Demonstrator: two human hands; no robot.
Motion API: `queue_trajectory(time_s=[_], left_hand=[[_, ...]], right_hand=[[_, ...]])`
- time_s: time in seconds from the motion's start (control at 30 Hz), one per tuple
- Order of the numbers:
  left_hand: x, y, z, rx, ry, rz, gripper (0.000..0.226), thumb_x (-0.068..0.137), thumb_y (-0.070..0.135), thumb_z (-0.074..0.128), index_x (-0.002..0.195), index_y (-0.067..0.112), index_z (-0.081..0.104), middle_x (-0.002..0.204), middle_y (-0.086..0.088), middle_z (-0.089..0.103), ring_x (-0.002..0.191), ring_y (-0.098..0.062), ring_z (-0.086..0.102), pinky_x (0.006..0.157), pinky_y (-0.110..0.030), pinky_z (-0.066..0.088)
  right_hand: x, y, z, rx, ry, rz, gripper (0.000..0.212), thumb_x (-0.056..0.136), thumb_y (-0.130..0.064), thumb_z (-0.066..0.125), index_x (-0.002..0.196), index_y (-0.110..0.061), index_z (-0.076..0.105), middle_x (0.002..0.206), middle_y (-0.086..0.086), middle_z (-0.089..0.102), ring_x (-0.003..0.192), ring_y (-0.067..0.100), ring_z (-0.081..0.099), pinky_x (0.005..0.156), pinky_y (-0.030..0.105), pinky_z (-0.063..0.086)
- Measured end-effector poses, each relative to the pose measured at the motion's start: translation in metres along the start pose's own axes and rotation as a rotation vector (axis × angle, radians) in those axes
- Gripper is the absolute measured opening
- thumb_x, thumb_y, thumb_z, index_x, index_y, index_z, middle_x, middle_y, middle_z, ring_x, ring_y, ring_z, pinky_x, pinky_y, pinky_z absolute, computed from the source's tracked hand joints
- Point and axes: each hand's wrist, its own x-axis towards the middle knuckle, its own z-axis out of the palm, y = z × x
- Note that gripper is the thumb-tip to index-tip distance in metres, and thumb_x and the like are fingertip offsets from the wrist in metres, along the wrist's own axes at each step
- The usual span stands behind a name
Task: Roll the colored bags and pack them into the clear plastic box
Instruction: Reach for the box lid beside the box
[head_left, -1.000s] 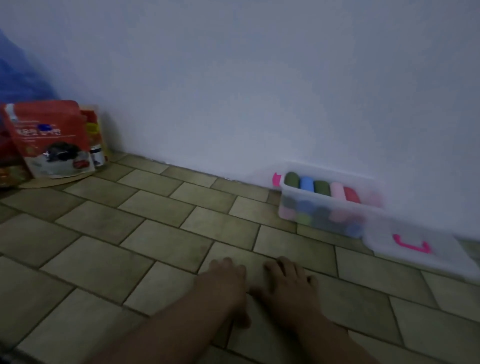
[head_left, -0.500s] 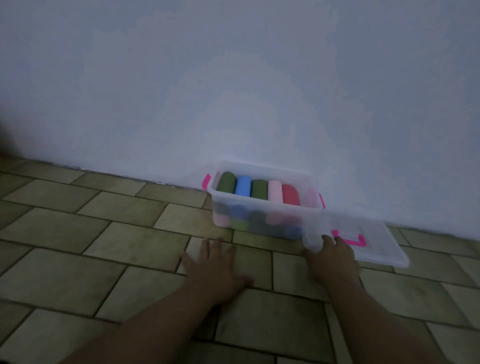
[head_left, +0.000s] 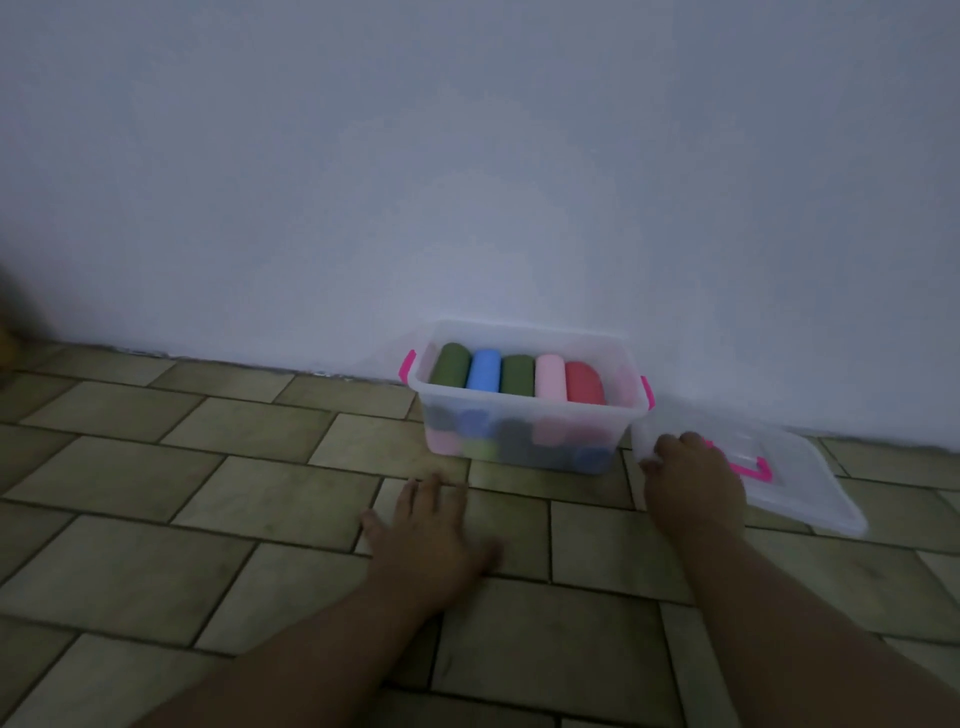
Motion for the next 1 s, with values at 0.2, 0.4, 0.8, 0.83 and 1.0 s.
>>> queue_trajectory(time_s=[0.2,0.4,0.8,0.83,1.0], left_hand=[[0.032,0.004,-0.063,-0.945,0.508,-0.295,0.079,0.087,0.054,0.053,0.15,0.023,0.016,0.155,-0.009,0.018,0.139,-0.025,0.025,0.109,-0.046,0.029],[0.081,0.016,-0.128,-1.274,0.308,-0.345,0.073,0.089,0.061,0.042,0.149,0.029,0.018,0.153,-0.005,0.028,0.134,-0.032,0.034,0.109,-0.05,0.031],[0.089,-0.004,-0.13,-1.425,0.11,-0.392,0.03,0.093,0.049,0.045,0.102,0.022,0.056,0.103,0.0,0.065,0.095,-0.02,0.061,0.092,-0.042,0.048],[0.093,-0.007,-0.131,-1.351,0.142,-0.388,0.027,0.093,0.046,0.046,0.091,0.021,0.055,0.092,0.002,0.062,0.087,-0.019,0.059,0.09,-0.04,0.048],[0.112,-0.017,-0.136,-0.921,0.246,-0.278,0.037,0.092,0.043,0.043,0.101,0.012,0.059,0.093,-0.002,0.058,0.078,-0.019,0.052,0.067,-0.031,0.042]], right_hand=[[0.033,-0.004,-0.061,0.249,0.192,0.002,0.024,0.092,-0.025,0.051,0.091,-0.002,0.058,0.096,0.017,0.052,0.087,0.038,0.055,0.072,0.042,0.045],[0.035,-0.094,-0.101,0.272,0.392,-0.316,0.017,0.089,-0.024,0.057,0.09,-0.006,0.058,0.093,0.012,0.053,0.082,0.027,0.051,0.066,0.032,0.034],[0.021,-0.212,-0.044,0.216,0.136,-0.585,0.034,0.093,-0.038,0.045,0.11,-0.014,0.063,0.108,0.008,0.056,0.095,0.026,0.058,0.081,0.037,0.044],[0.026,-0.204,-0.046,0.262,0.137,-0.555,0.04,0.092,-0.044,0.045,0.114,-0.016,0.063,0.112,0.008,0.057,0.097,0.025,0.058,0.084,0.039,0.045],[0.07,-0.116,-0.053,0.264,0.175,-0.19,0.034,0.091,-0.039,0.047,0.118,-0.024,0.061,0.123,0.009,0.054,0.109,0.03,0.056,0.092,0.04,0.041]])
